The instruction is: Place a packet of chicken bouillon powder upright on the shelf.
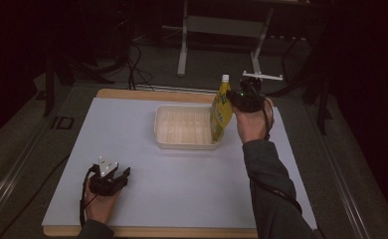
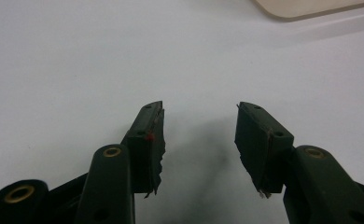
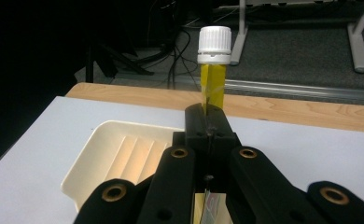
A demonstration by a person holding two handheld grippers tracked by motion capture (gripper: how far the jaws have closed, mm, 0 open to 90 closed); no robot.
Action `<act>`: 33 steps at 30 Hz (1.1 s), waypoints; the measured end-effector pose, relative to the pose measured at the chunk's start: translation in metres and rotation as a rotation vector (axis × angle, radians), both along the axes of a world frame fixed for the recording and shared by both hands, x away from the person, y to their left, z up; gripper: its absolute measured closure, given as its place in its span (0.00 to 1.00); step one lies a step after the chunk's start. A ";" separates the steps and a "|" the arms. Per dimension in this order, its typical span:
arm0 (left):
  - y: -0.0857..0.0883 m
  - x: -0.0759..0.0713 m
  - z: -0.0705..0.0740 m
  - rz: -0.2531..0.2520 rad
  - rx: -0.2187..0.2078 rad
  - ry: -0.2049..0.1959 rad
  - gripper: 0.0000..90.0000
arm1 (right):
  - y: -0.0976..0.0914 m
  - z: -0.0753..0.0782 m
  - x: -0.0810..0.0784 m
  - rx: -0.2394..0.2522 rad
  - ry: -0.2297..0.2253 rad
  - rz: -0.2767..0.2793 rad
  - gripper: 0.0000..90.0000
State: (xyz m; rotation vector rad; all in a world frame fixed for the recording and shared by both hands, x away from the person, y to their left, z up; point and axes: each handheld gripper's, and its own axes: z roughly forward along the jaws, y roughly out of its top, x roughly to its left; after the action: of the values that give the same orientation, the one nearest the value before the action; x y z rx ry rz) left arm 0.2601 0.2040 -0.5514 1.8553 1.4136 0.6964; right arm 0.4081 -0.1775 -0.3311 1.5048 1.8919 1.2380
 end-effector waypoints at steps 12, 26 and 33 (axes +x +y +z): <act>0.000 0.000 0.000 -0.002 0.000 0.000 0.58 | 0.003 -0.007 0.005 0.001 0.009 -0.024 1.00; 0.000 0.000 0.000 -0.004 0.001 0.000 0.58 | 0.009 -0.020 0.016 0.011 0.039 -0.056 1.00; 0.000 0.000 0.000 -0.004 -0.002 0.001 0.58 | 0.010 -0.024 0.021 0.007 0.046 -0.069 1.00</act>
State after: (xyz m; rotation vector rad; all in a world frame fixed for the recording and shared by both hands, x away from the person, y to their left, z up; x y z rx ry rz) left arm 0.2603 0.2040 -0.5515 1.8566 1.4106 0.6913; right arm 0.4287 -0.1674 -0.3553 1.6011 1.8494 1.1898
